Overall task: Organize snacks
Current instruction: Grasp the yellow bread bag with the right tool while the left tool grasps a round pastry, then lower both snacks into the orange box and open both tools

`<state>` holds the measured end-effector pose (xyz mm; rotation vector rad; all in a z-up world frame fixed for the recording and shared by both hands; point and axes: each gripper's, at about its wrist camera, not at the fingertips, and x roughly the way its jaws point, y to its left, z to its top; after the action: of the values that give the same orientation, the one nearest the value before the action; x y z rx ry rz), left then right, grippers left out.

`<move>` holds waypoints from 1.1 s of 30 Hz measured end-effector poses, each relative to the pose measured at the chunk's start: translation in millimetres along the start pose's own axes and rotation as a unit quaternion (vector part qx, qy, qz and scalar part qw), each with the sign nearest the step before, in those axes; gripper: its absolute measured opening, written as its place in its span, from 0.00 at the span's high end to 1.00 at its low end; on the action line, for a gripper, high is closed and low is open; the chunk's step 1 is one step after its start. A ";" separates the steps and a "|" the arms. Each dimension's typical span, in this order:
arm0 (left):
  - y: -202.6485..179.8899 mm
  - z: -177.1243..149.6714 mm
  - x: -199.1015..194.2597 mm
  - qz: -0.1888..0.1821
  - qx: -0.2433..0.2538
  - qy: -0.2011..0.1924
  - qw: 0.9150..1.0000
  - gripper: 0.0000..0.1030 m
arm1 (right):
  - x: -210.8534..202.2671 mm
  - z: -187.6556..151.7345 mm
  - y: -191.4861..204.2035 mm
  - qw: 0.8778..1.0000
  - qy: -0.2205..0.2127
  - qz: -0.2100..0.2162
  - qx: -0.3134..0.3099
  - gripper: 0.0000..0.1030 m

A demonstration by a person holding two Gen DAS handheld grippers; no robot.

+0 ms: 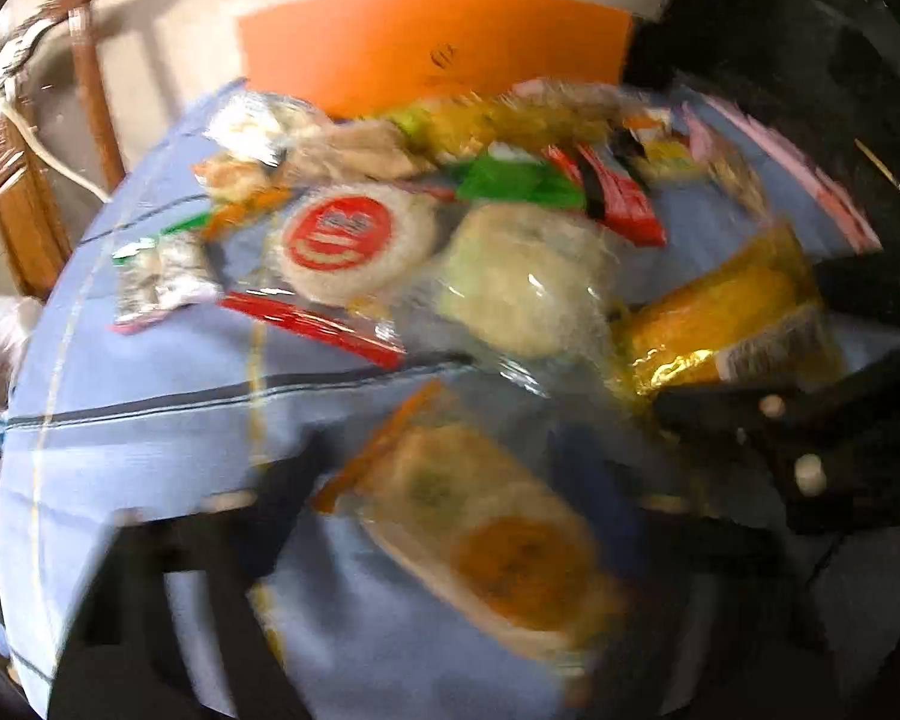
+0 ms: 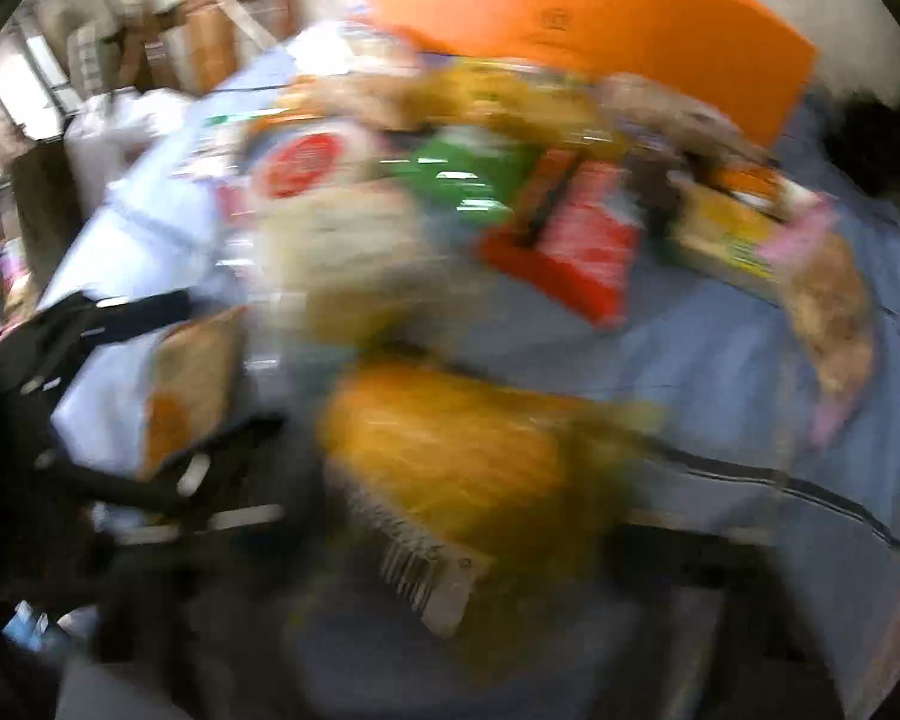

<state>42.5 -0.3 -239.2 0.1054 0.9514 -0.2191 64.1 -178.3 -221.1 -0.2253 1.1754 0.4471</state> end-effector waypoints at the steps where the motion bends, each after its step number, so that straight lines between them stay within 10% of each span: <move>1: 7.2 0.4 -1.0 -0.005 -0.017 0.000 1.000 0.63 | -3.2 -0.1 5.9 1.000 -0.006 -0.015 -0.010 0.56; 19: 43.4 35.7 -68.4 -0.075 -0.089 -0.065 0.991 0.72 | -93.9 23.0 -30.8 0.991 -0.114 0.005 0.066 0.61; 33: 40.2 302.6 -114.7 -0.035 -0.028 -0.194 0.980 0.71 | -224.7 228.1 -109.2 0.969 -0.235 -0.027 0.077 0.61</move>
<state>228.2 -1.4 28.9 -0.0227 0.5724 -0.2667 234.2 -234.1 65.9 -0.0128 0.7320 0.3345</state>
